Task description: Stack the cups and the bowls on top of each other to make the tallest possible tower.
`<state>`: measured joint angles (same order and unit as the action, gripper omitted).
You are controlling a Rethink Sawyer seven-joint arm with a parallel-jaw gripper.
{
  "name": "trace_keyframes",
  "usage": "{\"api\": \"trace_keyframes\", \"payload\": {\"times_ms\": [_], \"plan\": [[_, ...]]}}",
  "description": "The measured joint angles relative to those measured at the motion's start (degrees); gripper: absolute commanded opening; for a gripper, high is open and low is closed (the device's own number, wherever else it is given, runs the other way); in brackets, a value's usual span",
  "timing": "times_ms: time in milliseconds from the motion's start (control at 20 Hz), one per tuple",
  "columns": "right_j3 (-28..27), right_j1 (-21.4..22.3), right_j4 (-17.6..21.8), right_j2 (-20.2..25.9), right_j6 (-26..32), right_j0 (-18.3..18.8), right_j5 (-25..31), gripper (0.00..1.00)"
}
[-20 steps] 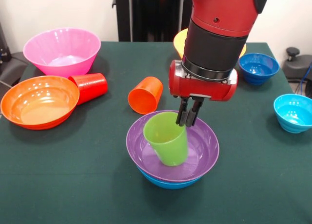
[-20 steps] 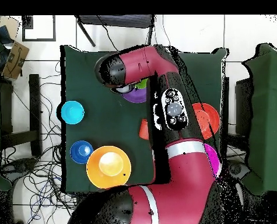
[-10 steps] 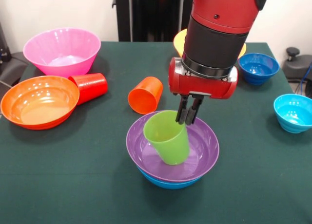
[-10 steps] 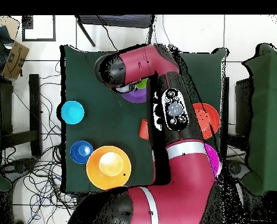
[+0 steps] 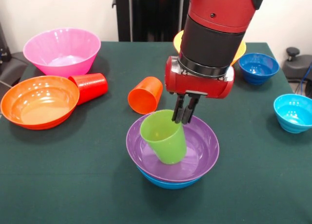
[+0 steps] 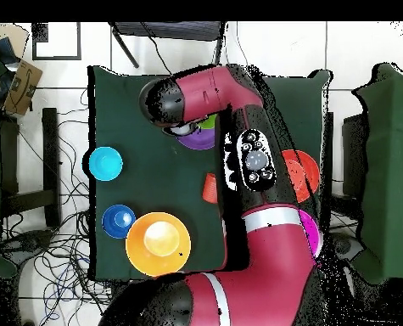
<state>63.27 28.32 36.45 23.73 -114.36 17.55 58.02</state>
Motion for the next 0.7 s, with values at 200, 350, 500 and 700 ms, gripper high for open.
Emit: {"api": "trace_keyframes", "payload": {"times_ms": [200,350,500,700], "plan": [[0.01,0.02,0.02,-0.57,0.0,-0.01,0.0,0.0],[0.0,0.02,0.02,-1.34,0.0,-0.01,0.0,1.0],[0.0,0.02,-0.04,-1.51,0.0,-0.01,0.09,1.0],[0.01,0.02,-0.93,-1.54,0.0,0.03,0.95,1.0]]}}
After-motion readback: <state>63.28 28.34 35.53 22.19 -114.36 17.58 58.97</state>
